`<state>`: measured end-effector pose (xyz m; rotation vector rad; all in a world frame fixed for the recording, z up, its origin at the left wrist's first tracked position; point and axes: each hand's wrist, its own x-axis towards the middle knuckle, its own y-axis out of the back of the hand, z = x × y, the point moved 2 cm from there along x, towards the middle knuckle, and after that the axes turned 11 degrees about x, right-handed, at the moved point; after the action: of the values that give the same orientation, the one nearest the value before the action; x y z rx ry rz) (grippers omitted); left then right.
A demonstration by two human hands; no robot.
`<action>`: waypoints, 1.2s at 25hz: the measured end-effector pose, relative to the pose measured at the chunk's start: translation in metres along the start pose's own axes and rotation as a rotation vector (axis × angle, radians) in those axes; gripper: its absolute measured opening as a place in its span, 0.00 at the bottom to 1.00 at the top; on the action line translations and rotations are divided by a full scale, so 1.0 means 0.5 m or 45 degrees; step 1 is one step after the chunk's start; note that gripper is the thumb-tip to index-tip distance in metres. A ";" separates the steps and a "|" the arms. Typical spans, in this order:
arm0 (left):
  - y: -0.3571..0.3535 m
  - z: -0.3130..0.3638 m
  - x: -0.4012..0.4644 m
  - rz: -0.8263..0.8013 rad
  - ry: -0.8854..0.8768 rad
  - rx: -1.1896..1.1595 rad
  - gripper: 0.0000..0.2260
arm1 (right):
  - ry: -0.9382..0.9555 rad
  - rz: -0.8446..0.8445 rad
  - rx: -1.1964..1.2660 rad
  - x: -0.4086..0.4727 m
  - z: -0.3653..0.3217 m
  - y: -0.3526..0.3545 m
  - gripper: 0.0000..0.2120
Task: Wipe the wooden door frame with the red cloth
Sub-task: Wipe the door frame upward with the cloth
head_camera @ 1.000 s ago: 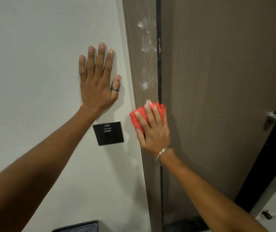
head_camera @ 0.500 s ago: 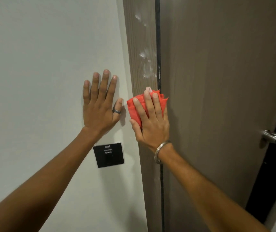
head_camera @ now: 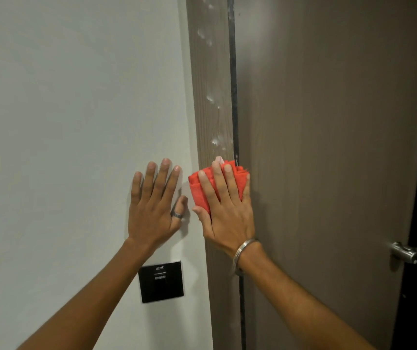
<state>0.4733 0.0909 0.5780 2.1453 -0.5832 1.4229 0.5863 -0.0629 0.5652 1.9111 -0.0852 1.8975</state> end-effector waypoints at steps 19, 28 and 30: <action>0.017 -0.001 0.003 -0.032 0.055 -0.062 0.32 | 0.007 0.134 0.055 0.023 -0.003 -0.008 0.34; 0.062 -0.079 0.217 0.001 0.184 -0.131 0.33 | 0.045 0.286 0.079 0.312 0.027 0.052 0.32; 0.060 -0.081 0.227 0.011 0.233 -0.168 0.33 | -0.042 0.312 0.127 0.238 0.020 0.032 0.33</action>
<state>0.4676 0.0832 0.7018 1.8893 -0.5998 1.5211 0.5970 -0.0495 0.6847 2.0806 -0.2494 2.0615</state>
